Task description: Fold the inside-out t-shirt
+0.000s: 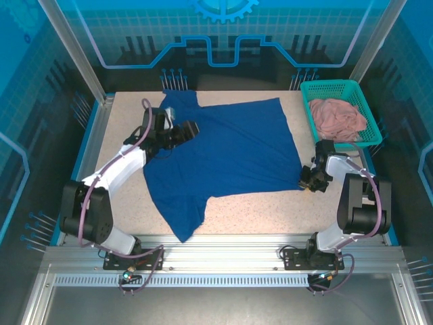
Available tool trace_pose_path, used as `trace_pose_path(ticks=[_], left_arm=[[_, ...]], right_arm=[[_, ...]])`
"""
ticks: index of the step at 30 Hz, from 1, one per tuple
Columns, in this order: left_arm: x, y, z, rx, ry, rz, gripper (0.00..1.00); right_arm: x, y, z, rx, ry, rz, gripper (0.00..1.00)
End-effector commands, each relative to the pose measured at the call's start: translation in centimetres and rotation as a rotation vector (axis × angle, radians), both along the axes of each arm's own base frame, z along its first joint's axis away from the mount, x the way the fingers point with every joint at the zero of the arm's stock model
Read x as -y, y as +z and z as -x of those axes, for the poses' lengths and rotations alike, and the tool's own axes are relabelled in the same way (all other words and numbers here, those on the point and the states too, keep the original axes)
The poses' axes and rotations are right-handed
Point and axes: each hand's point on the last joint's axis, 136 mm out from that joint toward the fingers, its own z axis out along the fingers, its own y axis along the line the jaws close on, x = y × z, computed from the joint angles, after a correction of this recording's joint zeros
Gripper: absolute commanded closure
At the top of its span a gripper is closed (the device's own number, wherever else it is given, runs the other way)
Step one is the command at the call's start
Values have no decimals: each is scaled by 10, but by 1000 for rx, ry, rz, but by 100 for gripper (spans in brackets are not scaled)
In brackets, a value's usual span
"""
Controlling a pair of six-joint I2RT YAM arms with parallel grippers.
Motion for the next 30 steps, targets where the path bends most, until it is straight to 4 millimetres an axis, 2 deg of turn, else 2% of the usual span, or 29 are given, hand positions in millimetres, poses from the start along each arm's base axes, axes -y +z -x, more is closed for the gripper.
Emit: trace_pose_path(ticks=[1,4,9,12,15,21,27,30], left_arm=[[-11,-26,45,-88,11,-95,18],[-22,-55,96,-204,25,-170,20],[-32,-103,194,-432,12,-253,25],[-34,-120,240,-530,-15,-285,31],[-36,-128,272,-593,-34,-317,38],[-33,-144,310,-669,-91,-395,43],[-17,-151,301,-659,-155,-409,45],[-10,-156,304,-683,-184,-429,48]], right_arm=[[2,1,3,15,-21,-8,89],[2,4,3,26,-11,-2,92],[3,8,2,54,-5,0,94],[0,8,0,67,-1,-15,94],[-2,10,0,76,3,-24,94],[-1,15,-1,96,4,-16,94],[-1,15,-1,98,8,-15,94],[0,16,-1,98,8,-8,94]])
